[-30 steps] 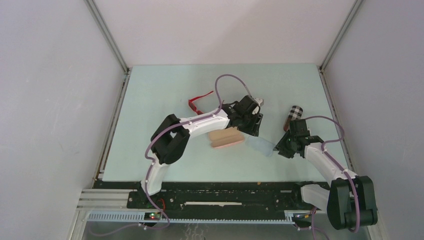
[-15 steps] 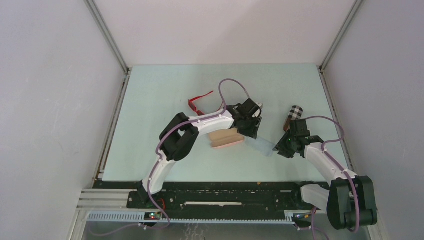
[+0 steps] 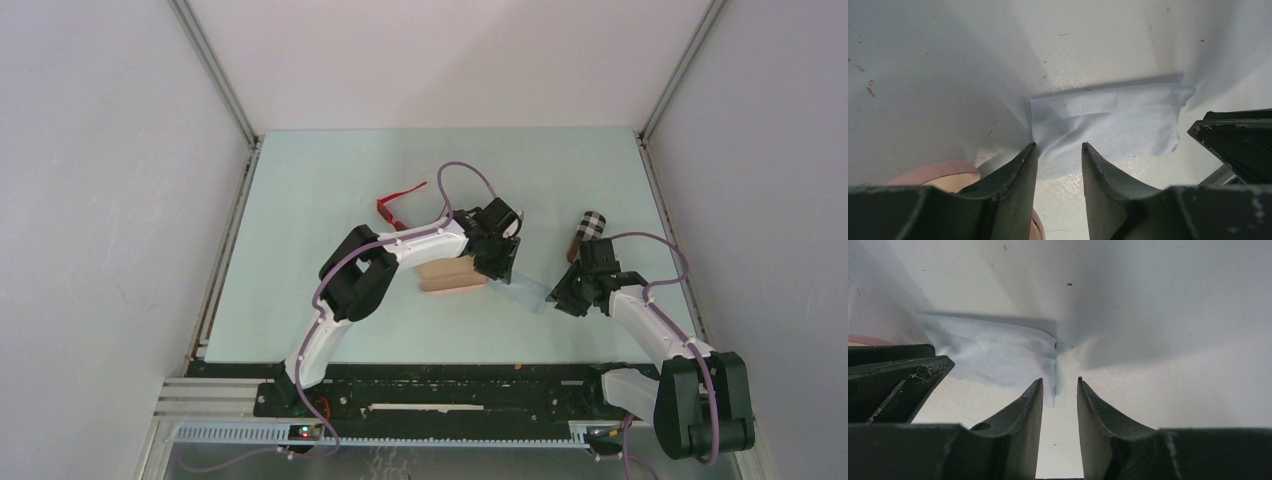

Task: Organize the sunglasses
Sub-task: Pick up the glasses cleaning cloth from the center of the board, then place the glasses cleaning cloth in the sunglasses case.

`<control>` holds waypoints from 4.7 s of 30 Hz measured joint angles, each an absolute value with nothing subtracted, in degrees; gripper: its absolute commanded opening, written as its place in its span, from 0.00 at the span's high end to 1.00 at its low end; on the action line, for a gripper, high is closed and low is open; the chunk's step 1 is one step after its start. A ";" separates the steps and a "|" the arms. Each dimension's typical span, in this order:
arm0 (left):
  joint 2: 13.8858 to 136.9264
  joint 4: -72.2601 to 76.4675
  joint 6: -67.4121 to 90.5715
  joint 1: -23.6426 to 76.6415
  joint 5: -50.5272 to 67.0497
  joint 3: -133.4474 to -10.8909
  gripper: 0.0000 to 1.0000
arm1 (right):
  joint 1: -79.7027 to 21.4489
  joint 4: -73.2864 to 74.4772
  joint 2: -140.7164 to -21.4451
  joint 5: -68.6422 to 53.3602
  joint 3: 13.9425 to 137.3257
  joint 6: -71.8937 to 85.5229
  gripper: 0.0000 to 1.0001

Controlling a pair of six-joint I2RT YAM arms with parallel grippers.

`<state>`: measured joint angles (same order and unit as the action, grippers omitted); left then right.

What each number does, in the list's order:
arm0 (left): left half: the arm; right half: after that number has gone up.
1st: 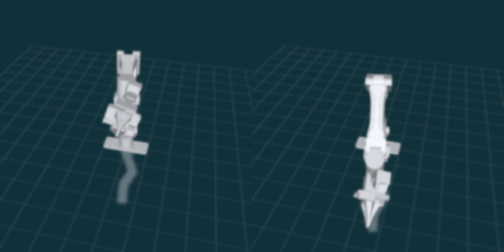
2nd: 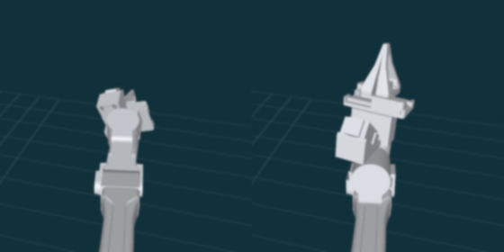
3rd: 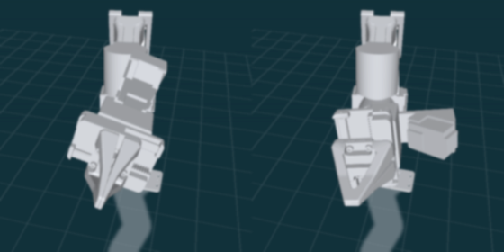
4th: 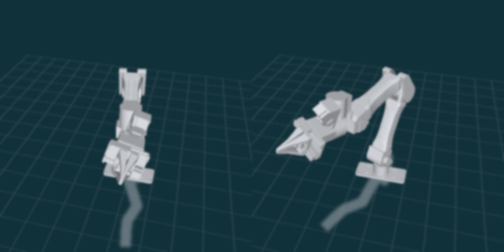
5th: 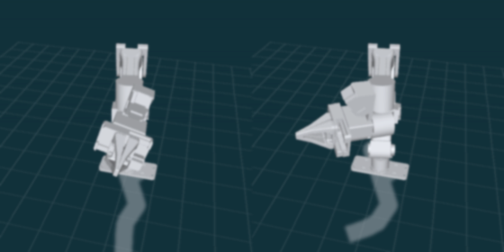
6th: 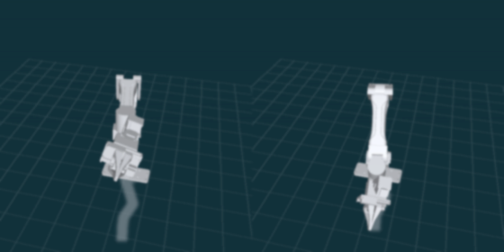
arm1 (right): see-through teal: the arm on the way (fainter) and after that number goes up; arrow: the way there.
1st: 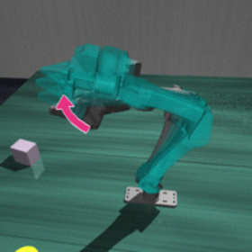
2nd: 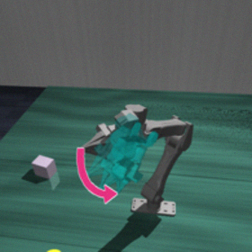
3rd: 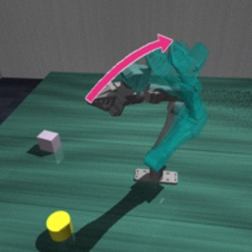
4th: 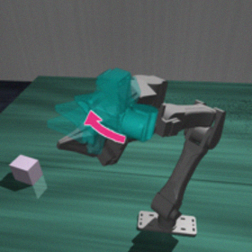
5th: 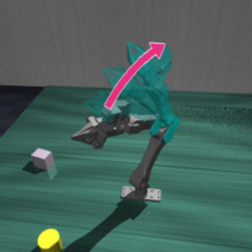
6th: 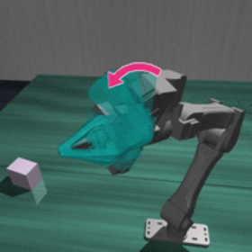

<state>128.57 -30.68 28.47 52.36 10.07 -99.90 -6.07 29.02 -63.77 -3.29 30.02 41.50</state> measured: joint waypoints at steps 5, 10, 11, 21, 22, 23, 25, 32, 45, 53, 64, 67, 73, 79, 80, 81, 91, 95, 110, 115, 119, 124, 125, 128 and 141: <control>128.57 -31.33 28.47 52.31 10.66 -99.90 0.62 | -6.07 28.49 -64.20 -3.73 29.50 41.54 0.61; 128.57 -31.66 28.49 52.31 10.83 -99.90 0.64 | -6.07 27.16 -66.35 -4.23 29.12 41.67 0.64; 128.57 -31.88 28.47 52.31 10.87 -99.98 0.64 | -6.07 26.72 -67.13 -4.45 29.12 41.69 0.66; 128.79 -32.95 28.49 52.10 12.45 -100.22 0.68 | -6.20 21.85 -70.50 -6.94 29.19 42.65 0.73; 128.81 -32.97 28.49 52.03 12.67 -100.25 0.70 | -6.24 21.65 -70.59 -7.01 29.19 42.72 0.73; 128.86 -32.97 28.49 51.99 12.82 -100.25 0.71 | -6.24 21.56 -70.61 -7.07 29.19 42.74 0.71; 128.95 -33.04 28.51 51.88 12.99 -100.31 0.73 | -6.31 21.58 -70.52 -7.01 29.19 42.92 0.66; 129.19 -33.17 28.56 51.66 13.72 -100.31 0.92 | -6.50 24.08 -64.49 -4.78 28.93 42.96 0.62; 129.34 -33.21 28.60 51.24 14.02 -100.31 1.00 | -6.92 24.01 -68.31 -4.86 28.93 42.72 0.63; 129.36 -33.19 28.62 51.24 14.35 -100.31 1.00 | -7.25 23.31 -68.79 -4.36 29.02 42.26 0.62; 129.36 -33.17 28.69 51.24 14.46 -100.31 1.00 | -7.25 23.07 -71.83 -4.10 30.92 40.99 0.91; 129.36 -33.17 28.73 51.24 15.05 -100.31 1.00 | -7.27 23.09 -72.12 -3.86 30.92 40.64 1.00; 129.36 -33.12 29.15 51.24 16.99 -100.31 1.00 | -7.84 23.07 -72.03 -3.62 30.92 40.56 1.00; 129.21 -32.60 29.61 51.24 17.85 -100.31 1.00 | -8.69 23.86 -69.25 -3.92 30.92 40.60 1.00; 129.08 -32.60 29.61 51.24 18.02 -100.31 1.00 | -8.82 24.14 -68.40 -3.95 30.92 40.62 1.00; 128.79 -32.64 29.61 51.24 18.24 -100.31 1.00 | -9.04 24.53 -67.42 -3.92 30.92 40.64 1.00; 120.49 -32.47 29.58 50.59 18.90 -100.18 1.00 | -11.70 28.01 -62.65 -3.99 34.52 40.86 1.00; 116.14 -32.16 29.54 49.23 18.68 -98.52 1.00 | -13.85 28.58 -62.70 -4.21 37.89 40.91 1.00; 97.54 -32.34 29.50 40.16 12.56 -74.52 1.00 | -28.47 24.53 -79.59 -5.69 51.68 42.15 1.00; 95.44 -33.19 29.45 38.57 11.68 -69.25 1.00 | -31.92 22.87 -85.41 -6.46 54.28 42.35 1.00; 95.29 -33.61 29.32 37.82 11.53 -67.53 1.00 | -33.41 22.85 -86.83 -6.57 54.33 42.37 1.00; 94.94 -33.78 28.53 37.19 11.09 -67.18 1.00 | -33.91 22.85 -87.29 -6.52 54.39 42.35 1.00; 94.94 -33.80 28.42 36.99 11.07 -67.18 1.00 | -33.95 22.85 -87.42 -6.52 54.39 42.35 1.00; 94.94 -33.78 28.18 36.45 11.05 -67.18 1.00 | -34.06 22.85 -88.01 -6.35 54.46 42.35 1.00; 98.37 -32.40 27.90 36.07 11.77 -66.87 1.00 | -34.22 22.81 -92.58 -4.56 54.54 42.24 1.00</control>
